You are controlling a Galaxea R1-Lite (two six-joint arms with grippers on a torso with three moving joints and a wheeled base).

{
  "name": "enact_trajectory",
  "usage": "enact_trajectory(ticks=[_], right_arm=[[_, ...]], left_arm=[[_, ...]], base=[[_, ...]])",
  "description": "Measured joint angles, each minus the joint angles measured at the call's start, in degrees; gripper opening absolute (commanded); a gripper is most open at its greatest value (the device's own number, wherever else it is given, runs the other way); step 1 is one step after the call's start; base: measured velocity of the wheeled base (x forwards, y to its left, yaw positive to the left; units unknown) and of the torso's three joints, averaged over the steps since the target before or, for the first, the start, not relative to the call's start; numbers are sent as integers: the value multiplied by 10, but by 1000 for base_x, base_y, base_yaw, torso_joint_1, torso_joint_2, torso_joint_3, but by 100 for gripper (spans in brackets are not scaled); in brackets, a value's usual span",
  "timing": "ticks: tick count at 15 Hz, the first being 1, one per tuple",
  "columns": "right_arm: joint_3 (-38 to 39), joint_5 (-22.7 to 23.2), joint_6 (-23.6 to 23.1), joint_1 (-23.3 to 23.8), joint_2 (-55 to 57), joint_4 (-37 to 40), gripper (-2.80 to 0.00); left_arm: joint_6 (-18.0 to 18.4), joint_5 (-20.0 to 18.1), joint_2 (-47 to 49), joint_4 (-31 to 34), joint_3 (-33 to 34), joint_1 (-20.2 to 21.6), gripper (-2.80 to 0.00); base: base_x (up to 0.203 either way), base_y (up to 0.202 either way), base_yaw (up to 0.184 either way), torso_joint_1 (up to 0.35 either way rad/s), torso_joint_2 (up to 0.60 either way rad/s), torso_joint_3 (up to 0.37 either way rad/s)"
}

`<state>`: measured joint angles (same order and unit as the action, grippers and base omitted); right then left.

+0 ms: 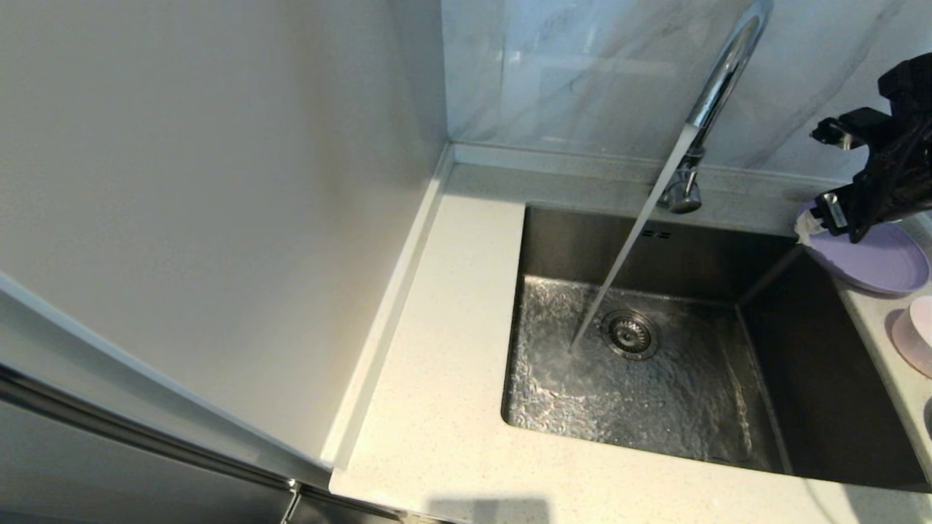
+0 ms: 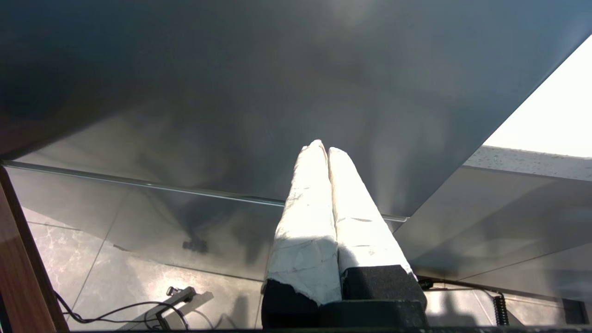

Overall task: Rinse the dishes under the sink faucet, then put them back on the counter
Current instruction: Pick up the plate

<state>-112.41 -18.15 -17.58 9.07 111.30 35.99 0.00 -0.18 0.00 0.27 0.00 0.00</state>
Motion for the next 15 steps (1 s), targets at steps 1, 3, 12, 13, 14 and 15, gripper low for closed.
enact_trajectory(ticks=[1, 3, 12, 13, 14, 15], right_arm=[[4, -4, -13, -1, 10, -21, 0], [26, -4, -32, -5, 23, -41, 0], [73, -84, -94, -12, 78, -183, 0], [76, -100, -105, -11, 85, -203, 0], [78, -105, -108, -11, 92, -217, 0], [81, -109, -110, -11, 98, -232, 0]], left_arm=[[0, 0, 0, 0, 0, 0, -280], [0, 0, 0, 0, 0, 0, -280], [0, 0, 0, 0, 0, 0, -280], [0, 0, 0, 0, 0, 0, -280], [0, 0, 0, 0, 0, 0, -280], [0, 0, 0, 0, 0, 0, -280]], base=[[0, 0, 0, 0, 0, 0], [0, 0, 0, 0, 0, 0], [0, 0, 0, 0, 0, 0], [0, 0, 0, 0, 0, 0], [0, 0, 0, 0, 0, 0], [0, 0, 0, 0, 0, 0]])
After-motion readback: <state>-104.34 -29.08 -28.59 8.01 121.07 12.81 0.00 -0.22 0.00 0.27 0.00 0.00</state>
